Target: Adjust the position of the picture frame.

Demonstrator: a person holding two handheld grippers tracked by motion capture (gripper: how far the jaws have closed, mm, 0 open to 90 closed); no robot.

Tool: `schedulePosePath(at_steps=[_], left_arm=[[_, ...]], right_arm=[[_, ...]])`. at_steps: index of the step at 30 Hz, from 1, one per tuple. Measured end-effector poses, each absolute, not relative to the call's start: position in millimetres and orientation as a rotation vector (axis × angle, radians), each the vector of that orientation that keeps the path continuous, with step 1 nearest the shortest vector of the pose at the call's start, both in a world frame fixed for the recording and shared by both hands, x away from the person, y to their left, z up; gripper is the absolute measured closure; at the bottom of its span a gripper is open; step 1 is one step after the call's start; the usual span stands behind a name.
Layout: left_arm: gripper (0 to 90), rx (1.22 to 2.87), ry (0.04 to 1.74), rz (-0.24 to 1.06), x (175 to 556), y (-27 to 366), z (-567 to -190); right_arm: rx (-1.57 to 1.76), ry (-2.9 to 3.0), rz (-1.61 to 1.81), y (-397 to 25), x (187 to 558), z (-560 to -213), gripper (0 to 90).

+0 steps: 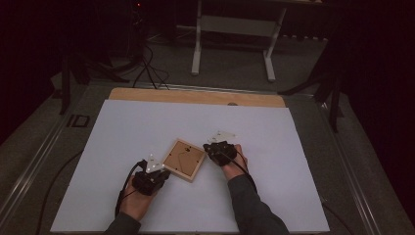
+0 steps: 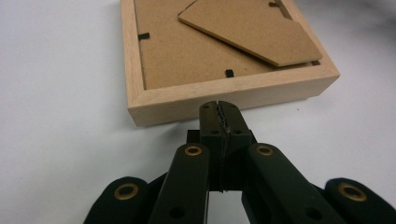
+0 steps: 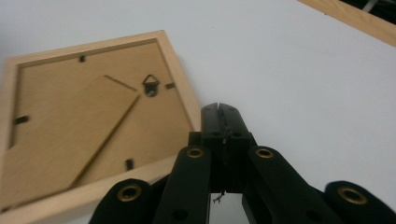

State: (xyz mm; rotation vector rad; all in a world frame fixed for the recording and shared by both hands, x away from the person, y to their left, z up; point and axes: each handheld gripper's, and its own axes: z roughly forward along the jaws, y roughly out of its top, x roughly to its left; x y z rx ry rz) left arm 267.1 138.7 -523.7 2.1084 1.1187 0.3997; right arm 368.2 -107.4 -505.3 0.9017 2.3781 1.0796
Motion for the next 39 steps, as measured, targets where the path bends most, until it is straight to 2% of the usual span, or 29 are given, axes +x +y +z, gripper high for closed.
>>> schedulePosePath(at_steps=[9, 39], left_arm=[[89.5, 2.121, 1.11, 0.4, 269.1, 136.7, -525.9], [89.5, 2.145, 1.105, 0.369, 276.2, 126.6, -531.9]], right_arm=[[0.954, 2.388, 1.036, -103.0, 380.4, -514.4, 89.8], [0.973, 2.399, 1.036, -105.1, 381.0, -513.8, 89.8]])
